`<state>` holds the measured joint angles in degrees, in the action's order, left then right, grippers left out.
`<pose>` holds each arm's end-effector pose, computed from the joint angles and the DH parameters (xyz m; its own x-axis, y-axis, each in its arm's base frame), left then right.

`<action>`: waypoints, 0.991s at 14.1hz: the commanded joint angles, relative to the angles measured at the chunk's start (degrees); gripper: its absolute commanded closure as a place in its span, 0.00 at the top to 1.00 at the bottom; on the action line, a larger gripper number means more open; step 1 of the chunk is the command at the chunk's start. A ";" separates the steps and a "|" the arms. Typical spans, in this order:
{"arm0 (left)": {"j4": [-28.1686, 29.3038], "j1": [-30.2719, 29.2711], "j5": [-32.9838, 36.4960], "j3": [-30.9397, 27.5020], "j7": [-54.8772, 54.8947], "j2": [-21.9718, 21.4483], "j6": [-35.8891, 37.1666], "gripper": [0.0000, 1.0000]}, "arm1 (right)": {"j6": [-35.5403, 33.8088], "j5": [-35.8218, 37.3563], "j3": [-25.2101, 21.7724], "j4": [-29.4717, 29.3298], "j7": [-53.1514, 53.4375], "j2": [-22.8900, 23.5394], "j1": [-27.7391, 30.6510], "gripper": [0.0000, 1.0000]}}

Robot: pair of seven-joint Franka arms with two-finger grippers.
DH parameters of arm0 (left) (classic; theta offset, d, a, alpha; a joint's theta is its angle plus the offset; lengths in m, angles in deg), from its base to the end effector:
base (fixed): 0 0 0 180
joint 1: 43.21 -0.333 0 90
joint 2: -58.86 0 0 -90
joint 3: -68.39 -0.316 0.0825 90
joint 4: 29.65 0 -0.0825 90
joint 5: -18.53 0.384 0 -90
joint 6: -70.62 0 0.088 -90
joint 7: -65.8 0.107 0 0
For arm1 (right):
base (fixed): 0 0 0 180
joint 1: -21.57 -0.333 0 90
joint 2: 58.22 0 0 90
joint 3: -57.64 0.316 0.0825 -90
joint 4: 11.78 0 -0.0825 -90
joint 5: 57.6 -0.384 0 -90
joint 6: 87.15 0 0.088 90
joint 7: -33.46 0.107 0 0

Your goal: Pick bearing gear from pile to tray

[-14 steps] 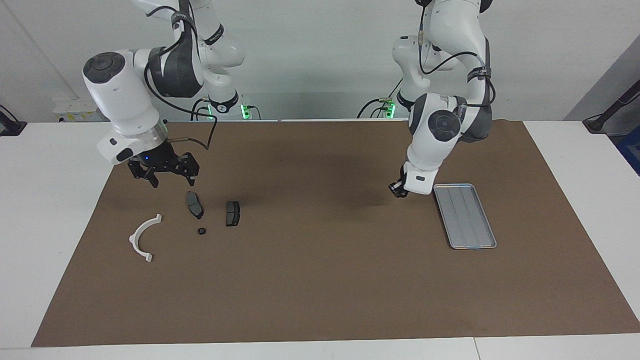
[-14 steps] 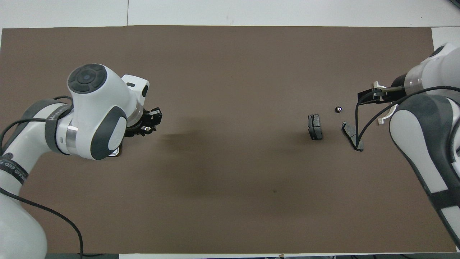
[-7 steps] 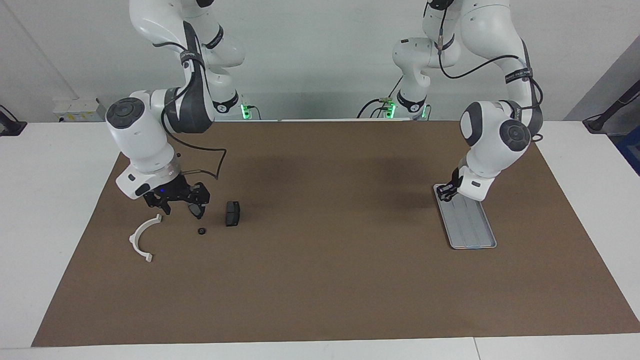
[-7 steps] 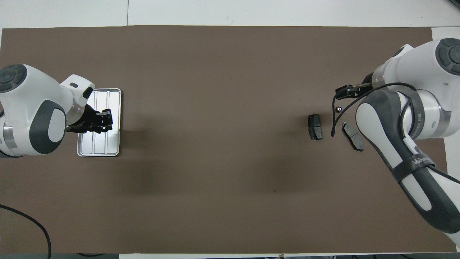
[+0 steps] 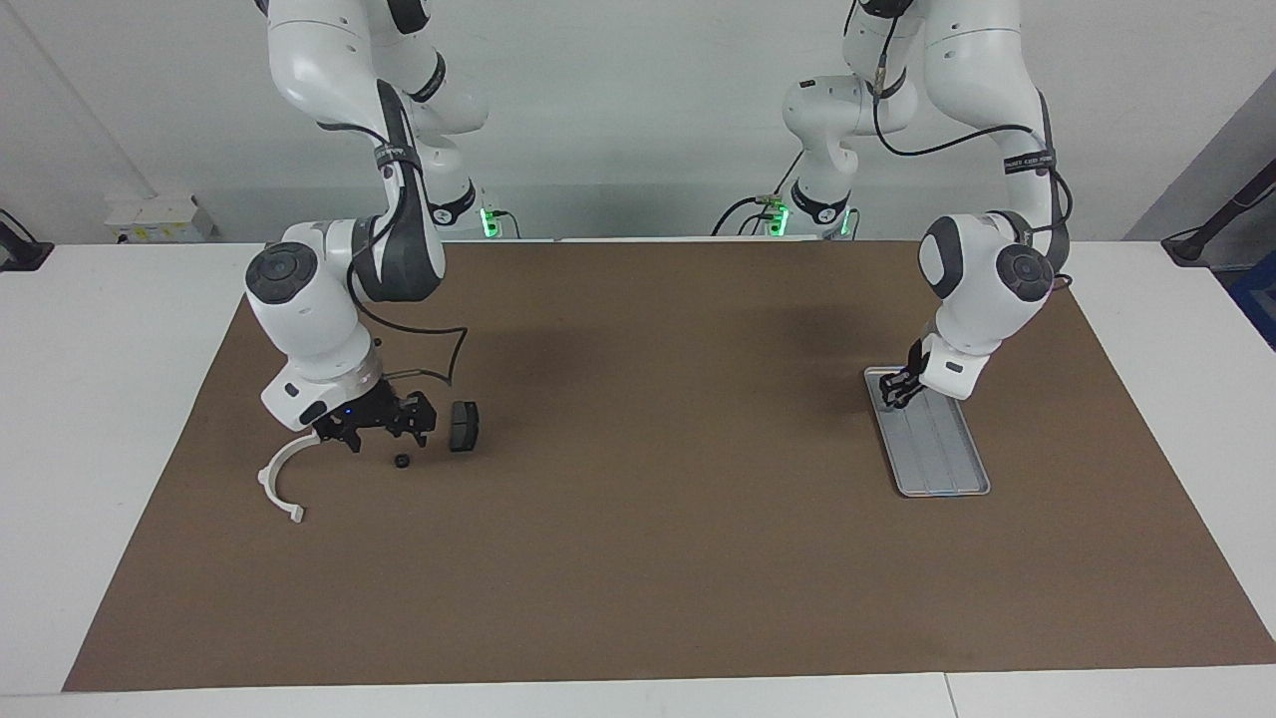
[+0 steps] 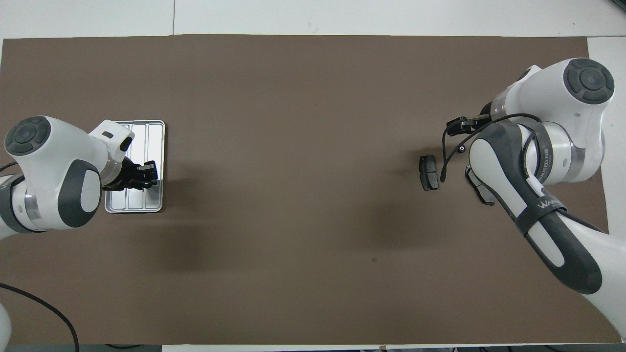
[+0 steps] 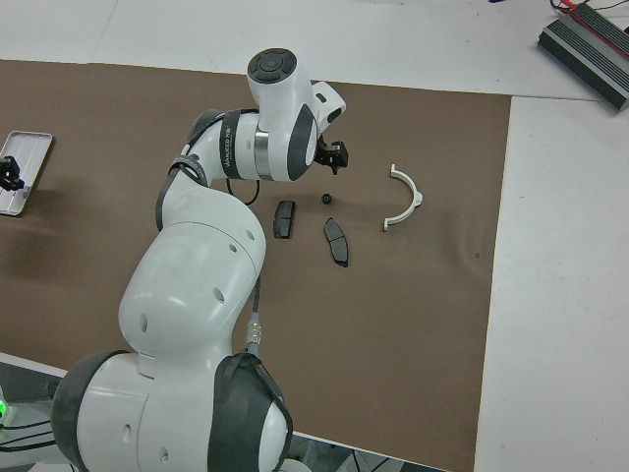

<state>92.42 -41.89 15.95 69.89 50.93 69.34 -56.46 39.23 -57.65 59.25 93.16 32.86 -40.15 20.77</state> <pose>0.5540 -0.0286 0.3150 0.9665 0.2353 -0.1024 0.2377 -0.9713 0.0121 0.6370 0.0257 0.3662 0.9970 0.0500 0.0590 0.0506 -0.9987 -0.0088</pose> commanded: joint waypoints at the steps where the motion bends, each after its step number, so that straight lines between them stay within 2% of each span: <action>1: 2.65 -0.87 0.29 0.17 1.06 -2.31 -1.86 0.00 | 1.85 -0.39 0.24 0.44 -0.98 0.92 0.36 0.97; 10: 5.89 -1.93 0.29 0.08 3.00 -2.84 -4.15 0.01 | 6.07 -0.39 0.24 4.13 -1.60 2.50 0.45 0.95; 12: 6.42 -2.01 0.29 0.17 3.00 -2.92 -4.85 0.14 | 6.95 -0.39 0.24 5.01 -1.69 2.76 0.45 0.94; 14: 6.42 -2.10 0.29 0.17 3.09 -2.92 -4.85 0.48 | 8.00 -0.39 0.15 6.24 -2.56 2.68 0.45 0.92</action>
<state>96.15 -43.57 15.95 69.84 53.28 68.57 -59.66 44.89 -57.65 59.23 97.47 32.64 -37.15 20.78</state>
